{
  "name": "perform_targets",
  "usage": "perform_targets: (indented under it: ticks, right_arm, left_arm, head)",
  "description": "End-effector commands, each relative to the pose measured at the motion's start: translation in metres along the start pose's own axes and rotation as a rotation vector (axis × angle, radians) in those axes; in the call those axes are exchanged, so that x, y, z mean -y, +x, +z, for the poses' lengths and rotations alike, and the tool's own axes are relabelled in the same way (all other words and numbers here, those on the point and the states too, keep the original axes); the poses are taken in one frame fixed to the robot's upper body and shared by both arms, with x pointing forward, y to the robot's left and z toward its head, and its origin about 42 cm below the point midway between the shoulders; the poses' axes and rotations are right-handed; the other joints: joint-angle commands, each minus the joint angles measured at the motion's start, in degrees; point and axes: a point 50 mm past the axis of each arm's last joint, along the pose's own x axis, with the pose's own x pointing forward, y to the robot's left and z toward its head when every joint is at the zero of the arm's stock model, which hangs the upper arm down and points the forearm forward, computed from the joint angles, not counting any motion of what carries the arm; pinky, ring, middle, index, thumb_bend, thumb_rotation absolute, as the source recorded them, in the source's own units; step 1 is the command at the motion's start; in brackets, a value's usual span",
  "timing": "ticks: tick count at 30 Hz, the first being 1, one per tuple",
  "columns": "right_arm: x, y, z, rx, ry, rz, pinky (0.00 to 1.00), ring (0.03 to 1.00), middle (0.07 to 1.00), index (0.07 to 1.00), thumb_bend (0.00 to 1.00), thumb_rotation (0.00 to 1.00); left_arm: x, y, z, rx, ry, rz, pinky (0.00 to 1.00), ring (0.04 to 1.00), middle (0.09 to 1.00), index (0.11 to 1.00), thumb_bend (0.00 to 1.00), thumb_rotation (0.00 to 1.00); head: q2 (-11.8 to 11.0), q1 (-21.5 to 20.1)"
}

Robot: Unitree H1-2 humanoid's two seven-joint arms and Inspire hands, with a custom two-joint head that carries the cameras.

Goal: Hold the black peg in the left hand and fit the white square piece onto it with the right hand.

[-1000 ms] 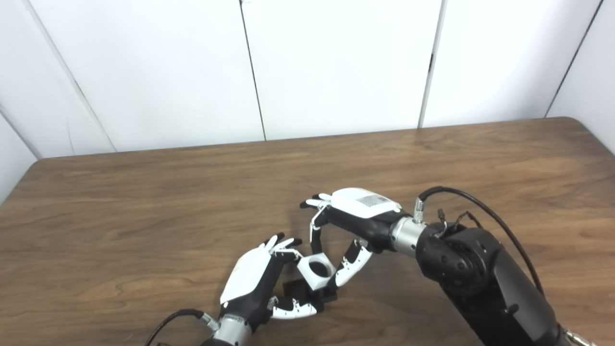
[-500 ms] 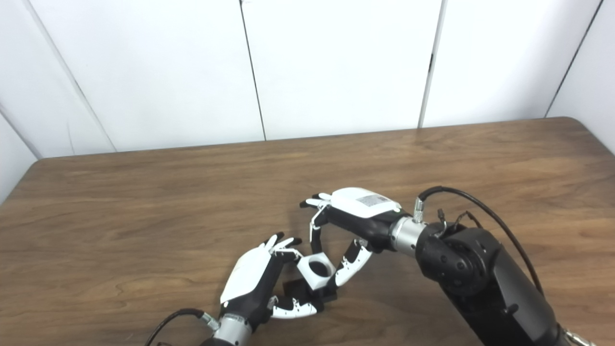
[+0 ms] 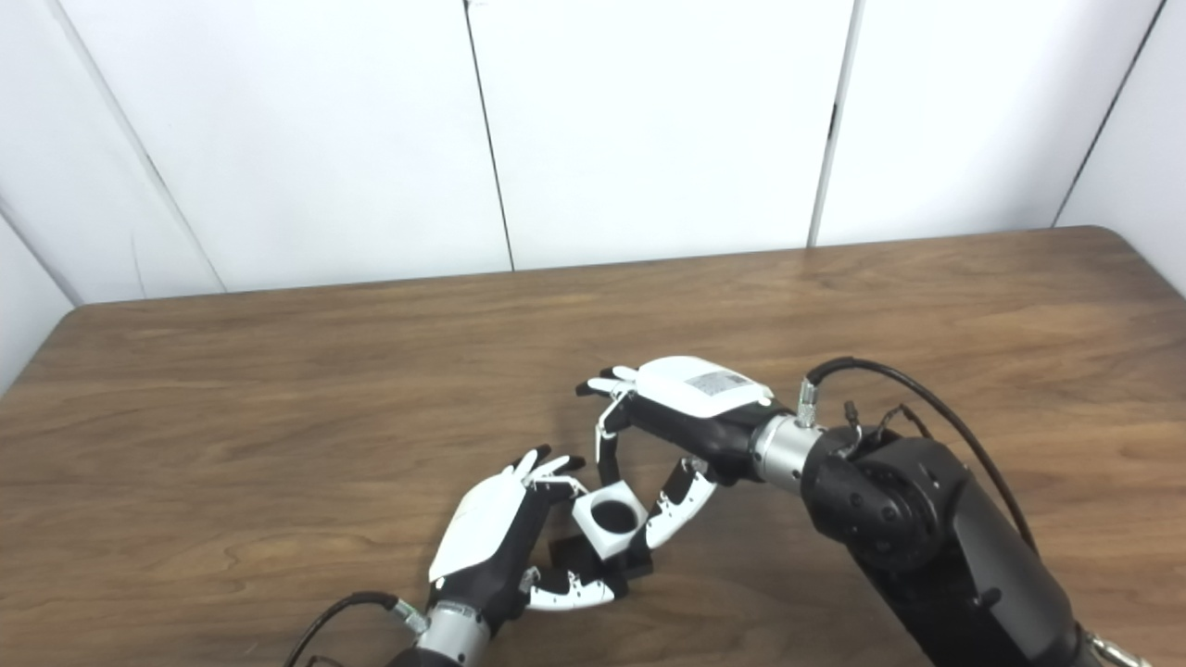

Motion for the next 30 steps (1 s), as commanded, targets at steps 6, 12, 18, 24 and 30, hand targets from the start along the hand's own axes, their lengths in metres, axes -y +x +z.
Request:
perform_targets:
  ticks: [6,12,18,24,30]
  right_arm:
    - [0.018,0.001,0.010,0.037,-0.054,-0.045,1.00,1.000,0.951,0.493,0.52,0.15]
    - [0.015,0.000,0.007,0.024,-0.038,-0.034,1.00,1.000,0.953,0.493,0.52,0.15]
    - [0.013,-0.001,0.005,0.018,-0.044,-0.023,1.00,1.000,0.956,0.493,0.52,0.15]
    - [0.012,-0.002,0.003,0.011,-0.044,-0.013,1.00,1.000,0.956,0.495,0.52,0.15]
    - [0.010,-0.003,0.001,0.005,-0.040,-0.007,1.00,1.000,0.951,0.649,0.88,0.27]
  left_arm:
    - [-0.001,0.004,0.002,0.001,0.017,0.012,1.00,0.998,0.898,0.489,0.51,0.08]
    - [-0.003,0.002,0.006,0.002,0.013,0.014,1.00,0.999,0.899,0.489,0.52,0.08]
    - [-0.005,0.002,0.008,0.008,0.009,0.019,1.00,0.999,0.897,0.489,0.52,0.08]
    - [-0.007,0.000,0.010,0.010,0.003,0.023,1.00,0.999,0.896,0.489,0.52,0.08]
    - [-0.009,-0.002,0.011,0.007,0.009,0.020,1.00,0.994,0.891,0.489,0.52,0.08]
  head:
    - [0.28,0.23]
    - [0.62,0.44]
    - [0.89,0.33]
    - [1.29,-0.06]
    - [1.59,-0.21]
